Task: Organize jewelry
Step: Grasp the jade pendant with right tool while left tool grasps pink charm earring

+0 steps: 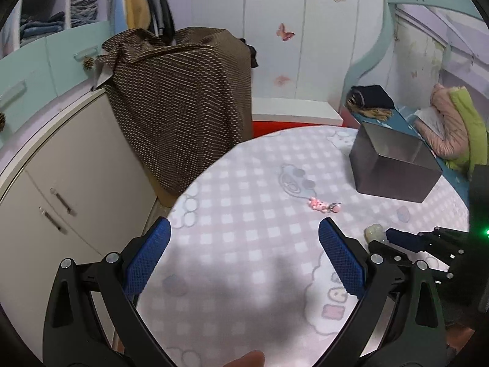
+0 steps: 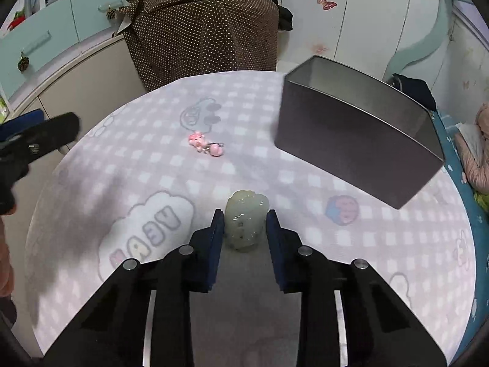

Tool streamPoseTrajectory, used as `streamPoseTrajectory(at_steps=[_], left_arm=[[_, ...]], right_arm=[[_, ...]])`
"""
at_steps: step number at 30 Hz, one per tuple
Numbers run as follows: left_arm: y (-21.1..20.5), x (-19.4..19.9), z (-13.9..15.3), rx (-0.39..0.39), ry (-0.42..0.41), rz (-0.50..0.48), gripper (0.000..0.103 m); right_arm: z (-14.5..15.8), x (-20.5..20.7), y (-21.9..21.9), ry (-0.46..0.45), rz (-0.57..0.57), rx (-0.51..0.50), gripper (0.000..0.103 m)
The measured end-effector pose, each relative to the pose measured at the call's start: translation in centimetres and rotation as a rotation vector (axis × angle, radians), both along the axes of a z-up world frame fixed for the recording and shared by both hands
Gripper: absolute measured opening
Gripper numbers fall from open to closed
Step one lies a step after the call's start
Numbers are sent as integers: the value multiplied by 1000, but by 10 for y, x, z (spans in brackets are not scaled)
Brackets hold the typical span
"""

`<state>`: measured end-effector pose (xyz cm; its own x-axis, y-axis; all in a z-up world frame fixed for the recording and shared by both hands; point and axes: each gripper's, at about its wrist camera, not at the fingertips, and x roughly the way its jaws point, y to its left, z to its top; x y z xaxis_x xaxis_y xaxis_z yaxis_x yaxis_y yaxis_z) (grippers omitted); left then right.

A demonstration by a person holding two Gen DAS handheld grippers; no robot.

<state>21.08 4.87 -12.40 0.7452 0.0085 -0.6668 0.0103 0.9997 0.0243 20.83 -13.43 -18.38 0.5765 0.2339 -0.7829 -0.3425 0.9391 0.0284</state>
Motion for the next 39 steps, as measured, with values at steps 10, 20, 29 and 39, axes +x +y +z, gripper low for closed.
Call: streamPoseTrajectory(at_steps=[10,20,29,39], left_arm=[[-52,51,-30,53,86,-101,97],[-70,95,-63,59,180,-103,96],[-54,87,-60,-17,174,-170,39],[-33,70,-58,-91,167,-234,31]], right_arm=[[2,-5,-26,5,-13,32,24],[4,-6,-33,20,0,54,24],[5,-6,-32,24,6,63,24],[6,-7,-31,22,7,60,24]])
